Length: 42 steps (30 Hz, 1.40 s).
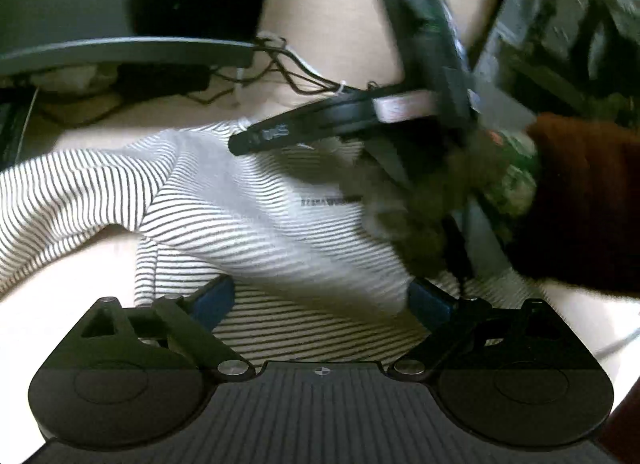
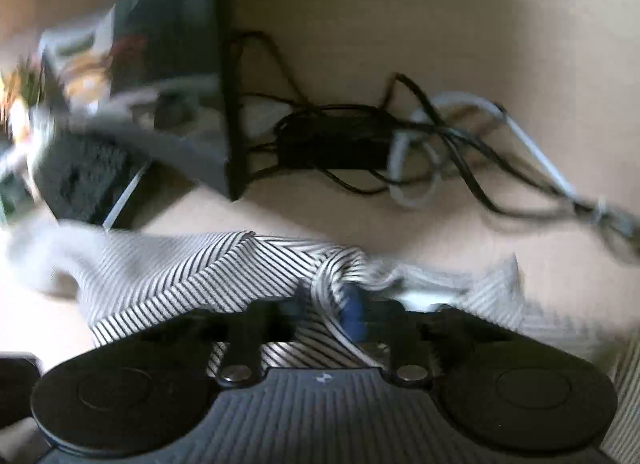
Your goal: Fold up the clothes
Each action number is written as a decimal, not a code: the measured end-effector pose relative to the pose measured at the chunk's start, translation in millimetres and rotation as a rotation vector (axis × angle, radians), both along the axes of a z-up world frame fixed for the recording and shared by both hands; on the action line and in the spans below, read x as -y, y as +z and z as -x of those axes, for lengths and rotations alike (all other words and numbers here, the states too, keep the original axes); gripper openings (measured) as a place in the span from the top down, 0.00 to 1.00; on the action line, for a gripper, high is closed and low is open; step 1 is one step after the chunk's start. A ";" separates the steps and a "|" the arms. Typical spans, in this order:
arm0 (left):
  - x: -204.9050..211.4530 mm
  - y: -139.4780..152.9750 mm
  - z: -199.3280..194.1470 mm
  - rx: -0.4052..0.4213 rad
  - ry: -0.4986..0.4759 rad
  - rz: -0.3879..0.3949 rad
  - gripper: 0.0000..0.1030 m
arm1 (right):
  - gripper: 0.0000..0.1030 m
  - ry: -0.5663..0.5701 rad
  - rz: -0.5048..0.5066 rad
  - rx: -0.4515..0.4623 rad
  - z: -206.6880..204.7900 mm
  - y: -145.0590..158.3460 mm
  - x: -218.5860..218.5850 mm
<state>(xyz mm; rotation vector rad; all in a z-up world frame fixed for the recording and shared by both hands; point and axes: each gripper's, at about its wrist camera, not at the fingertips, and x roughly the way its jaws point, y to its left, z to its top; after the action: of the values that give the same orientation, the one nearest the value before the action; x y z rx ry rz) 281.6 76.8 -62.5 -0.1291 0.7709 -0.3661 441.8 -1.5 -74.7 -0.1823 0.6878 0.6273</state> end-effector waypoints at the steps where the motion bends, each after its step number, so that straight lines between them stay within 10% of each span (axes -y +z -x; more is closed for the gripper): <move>1: 3.6 -0.6 -0.1 0.005 -0.002 -0.013 0.05 | 0.89 -0.011 0.024 0.043 -3.2 0.1 -3.0; 7: 1.1 -4.9 22.3 0.041 -0.035 -0.101 0.04 | 0.88 -0.027 0.128 0.139 -19.9 -3.3 -13.7; 15: -20.9 -8.4 39.7 0.037 -0.063 -0.070 0.02 | 0.71 -0.113 0.062 0.114 56.4 44.9 53.5; 21: -25.7 -8.6 44.9 0.039 -0.073 -0.060 0.01 | 0.68 -0.351 0.326 0.074 68.4 10.1 111.1; 26: -23.3 -8.7 43.5 0.034 -0.085 -0.072 0.00 | 0.62 -0.459 0.137 0.093 97.9 52.7 127.9; 33: -26.3 -5.5 40.6 0.004 -0.049 -0.035 0.00 | 0.67 -0.634 0.568 0.327 153.6 65.8 146.2; 42: -57.6 11.2 34.4 -0.077 0.078 0.127 0.00 | 0.67 -0.625 0.711 0.305 118.2 42.9 158.9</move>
<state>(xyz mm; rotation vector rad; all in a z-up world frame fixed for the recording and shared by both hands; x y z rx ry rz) 247.2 134.4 -51.2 -0.2929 0.8165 -0.3377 323.6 -160.4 -31.8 -0.6757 0.6022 -0.2634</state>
